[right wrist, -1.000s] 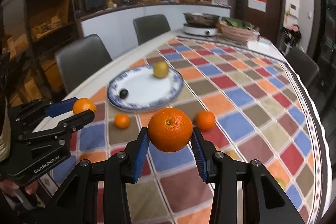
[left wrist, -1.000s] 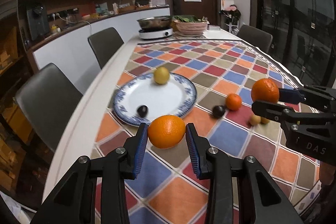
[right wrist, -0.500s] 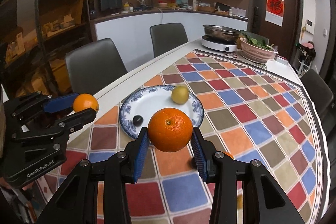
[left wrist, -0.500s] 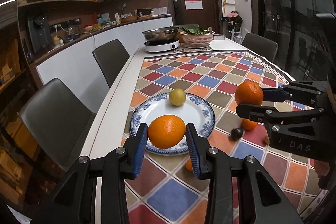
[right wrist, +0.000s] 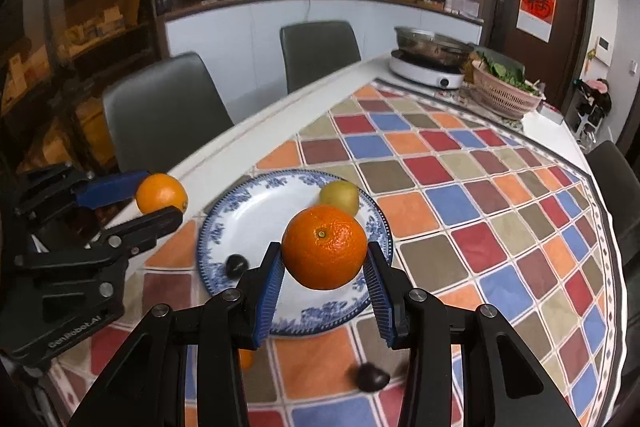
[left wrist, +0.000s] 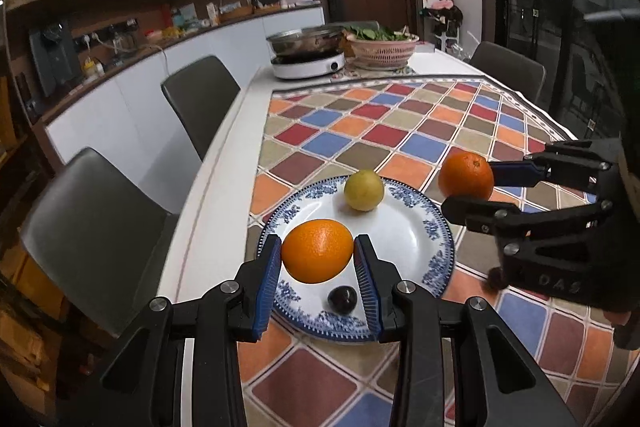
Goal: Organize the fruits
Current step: 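Lower the orange onto the plate with the left tool while the right tool releases the tangerine there, then withdraw both tools and move the left toward an orange, the right toward a dark plum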
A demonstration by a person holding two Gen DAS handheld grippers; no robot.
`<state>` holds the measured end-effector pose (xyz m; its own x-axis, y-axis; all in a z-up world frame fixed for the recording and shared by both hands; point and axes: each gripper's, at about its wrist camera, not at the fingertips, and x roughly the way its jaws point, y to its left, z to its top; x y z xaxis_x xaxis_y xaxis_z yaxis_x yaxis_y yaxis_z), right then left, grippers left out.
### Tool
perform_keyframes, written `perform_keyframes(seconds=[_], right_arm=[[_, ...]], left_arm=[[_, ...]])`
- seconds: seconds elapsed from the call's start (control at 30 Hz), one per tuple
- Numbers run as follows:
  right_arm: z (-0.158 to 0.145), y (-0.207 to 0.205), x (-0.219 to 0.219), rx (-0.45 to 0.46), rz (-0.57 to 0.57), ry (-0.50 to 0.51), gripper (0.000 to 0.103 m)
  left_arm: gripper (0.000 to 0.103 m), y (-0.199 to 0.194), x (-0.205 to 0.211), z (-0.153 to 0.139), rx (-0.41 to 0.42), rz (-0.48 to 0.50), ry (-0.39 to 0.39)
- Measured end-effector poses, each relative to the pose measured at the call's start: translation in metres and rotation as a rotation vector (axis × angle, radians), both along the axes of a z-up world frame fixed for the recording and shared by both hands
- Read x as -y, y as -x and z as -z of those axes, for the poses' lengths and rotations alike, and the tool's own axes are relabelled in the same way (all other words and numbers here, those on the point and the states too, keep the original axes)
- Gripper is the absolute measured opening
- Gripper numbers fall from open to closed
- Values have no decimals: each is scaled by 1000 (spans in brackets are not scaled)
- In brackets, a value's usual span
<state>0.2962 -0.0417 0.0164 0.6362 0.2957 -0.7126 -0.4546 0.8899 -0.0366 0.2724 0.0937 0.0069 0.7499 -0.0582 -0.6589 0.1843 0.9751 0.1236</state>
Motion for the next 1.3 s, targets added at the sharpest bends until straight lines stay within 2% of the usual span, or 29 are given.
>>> perform_keyframes(seconds=[0.43, 0.6, 0.73, 0.83, 0.87, 0.9, 1.0, 1.2, 1.3], right_arm=[[61, -70, -21, -156, 37, 93, 42], [76, -84, -19, -214, 62, 72, 42], [79, -85, -18, -216, 62, 70, 42], [78, -84, -15, -226, 72, 59, 43], [76, -83, -13, -226, 78, 50, 49], [73, -82, -11, -218, 81, 45, 53], [61, -73, -5, -181, 91, 44, 53], [31, -43, 11, -104, 91, 15, 54], [17, -25, 17, -67, 96, 13, 66]], left_arm=[[37, -82, -17, 64, -213, -57, 37], [37, -90, -18, 72, -233, -62, 28], [37, -91, -16, 71, -240, -63, 33], [50, -85, -16, 65, -224, -74, 29], [53, -85, -16, 63, -220, -81, 29], [53, -81, -16, 59, -214, -83, 37], [55, -69, -15, 45, -204, -114, 28], [63, -33, -4, 17, -139, -103, 24], [68, -17, 2, 7, -118, -98, 31]])
